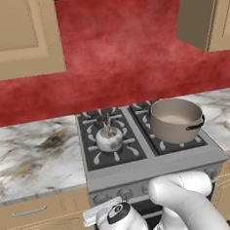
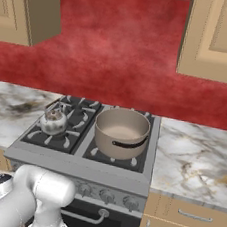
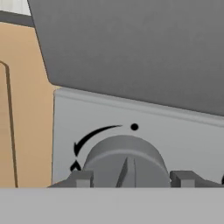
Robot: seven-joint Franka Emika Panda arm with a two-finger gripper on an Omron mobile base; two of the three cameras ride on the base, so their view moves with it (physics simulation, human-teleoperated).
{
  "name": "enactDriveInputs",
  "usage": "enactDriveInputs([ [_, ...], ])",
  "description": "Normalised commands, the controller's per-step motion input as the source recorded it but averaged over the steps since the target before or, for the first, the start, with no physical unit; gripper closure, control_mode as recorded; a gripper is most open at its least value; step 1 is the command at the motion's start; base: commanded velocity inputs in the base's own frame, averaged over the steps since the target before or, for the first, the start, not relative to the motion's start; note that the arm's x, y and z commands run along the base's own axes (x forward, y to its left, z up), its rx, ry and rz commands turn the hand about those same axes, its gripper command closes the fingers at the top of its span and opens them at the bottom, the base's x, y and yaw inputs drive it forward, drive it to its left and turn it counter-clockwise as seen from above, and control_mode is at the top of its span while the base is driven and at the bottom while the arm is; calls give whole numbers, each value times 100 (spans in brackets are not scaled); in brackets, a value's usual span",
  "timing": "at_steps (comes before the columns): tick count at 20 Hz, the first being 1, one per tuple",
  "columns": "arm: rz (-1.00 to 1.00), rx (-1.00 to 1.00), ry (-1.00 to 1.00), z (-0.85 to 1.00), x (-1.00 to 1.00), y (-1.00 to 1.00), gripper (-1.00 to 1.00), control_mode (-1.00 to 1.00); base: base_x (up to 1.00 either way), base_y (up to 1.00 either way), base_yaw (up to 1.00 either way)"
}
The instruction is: Pick the kettle from the counter and place it on a stove burner. Then turn the burner on.
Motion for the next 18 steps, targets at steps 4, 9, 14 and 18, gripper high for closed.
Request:
enactDriveInputs([
  [4, 0, 2, 1, -19, 1, 20, -100, -100, 0, 0, 0],
  [9, 0, 0, 0, -4, 6, 0, -100, -100, 0, 0, 0],
  [14, 0, -1, 0, -12, 10, 0, 100, -100, 0, 0, 0],
  [18, 0, 0, 0, 0, 0, 0, 100, -100, 0, 0, 0],
])
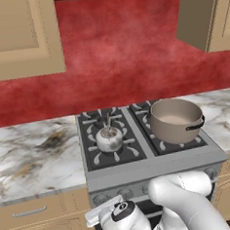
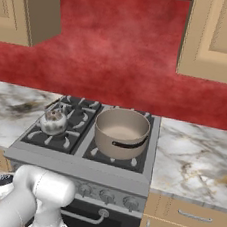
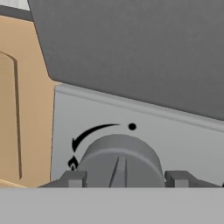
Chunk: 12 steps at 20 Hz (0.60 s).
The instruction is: Pick the kettle from the counter and place it on a stove burner. Then turn the burner on.
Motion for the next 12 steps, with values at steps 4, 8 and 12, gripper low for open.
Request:
enactDriveInputs([
  [4, 0, 0, 0, 0, 0, 0, 100, -100, 0, 0, 0],
  [8, 2, 0, -1, 0, -1, 0, 100, -100, 0, 0, 0],
  [12, 30, -4, 0, -1, -10, 18, 100, -100, 0, 0, 0],
])
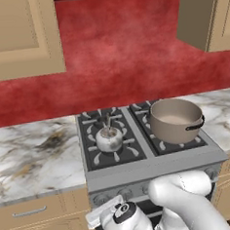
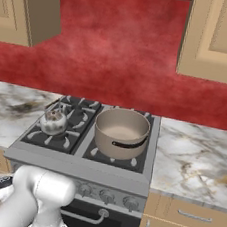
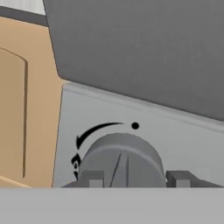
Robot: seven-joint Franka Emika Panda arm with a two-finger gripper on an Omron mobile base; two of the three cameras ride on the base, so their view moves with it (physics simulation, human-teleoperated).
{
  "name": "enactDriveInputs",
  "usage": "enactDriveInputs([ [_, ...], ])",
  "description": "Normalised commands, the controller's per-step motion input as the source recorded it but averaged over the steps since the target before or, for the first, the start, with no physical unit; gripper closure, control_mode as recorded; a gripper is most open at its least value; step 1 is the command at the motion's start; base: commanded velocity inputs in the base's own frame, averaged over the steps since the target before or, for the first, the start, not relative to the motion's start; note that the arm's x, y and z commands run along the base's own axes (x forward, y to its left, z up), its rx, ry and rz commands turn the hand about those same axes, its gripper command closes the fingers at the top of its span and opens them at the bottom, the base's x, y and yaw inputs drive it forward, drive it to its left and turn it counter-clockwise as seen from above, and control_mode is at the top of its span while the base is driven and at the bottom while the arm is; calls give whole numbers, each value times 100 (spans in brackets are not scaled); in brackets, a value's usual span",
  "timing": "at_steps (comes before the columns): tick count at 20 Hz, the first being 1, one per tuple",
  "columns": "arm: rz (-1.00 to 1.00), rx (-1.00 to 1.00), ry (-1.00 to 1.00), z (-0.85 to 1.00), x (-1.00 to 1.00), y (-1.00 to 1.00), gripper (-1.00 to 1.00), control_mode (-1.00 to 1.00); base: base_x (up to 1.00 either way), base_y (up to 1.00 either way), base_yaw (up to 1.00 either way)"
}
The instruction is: Pick the kettle from the counter and place it on a stove burner. Then turn the burner on.
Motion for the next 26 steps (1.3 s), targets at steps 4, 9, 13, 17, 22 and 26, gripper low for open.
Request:
enactDriveInputs([
  [4, 78, -12, 0, -25, -22, 44, 100, -100, 0, 0, 0],
  [9, 89, -13, 0, -45, -16, 12, 100, -100, 0, 0, 0],
  [13, 91, -18, 0, -68, -14, 0, 100, -100, 0, 0, 0],
  [17, 93, -20, 0, -77, -16, 0, 100, -100, 0, 0, 0],
  [22, 96, -21, 0, -86, -17, 0, 100, -100, 0, 0, 0],
  [26, 93, -14, 0, -55, -24, 2, 100, -100, 0, 0, 0],
])
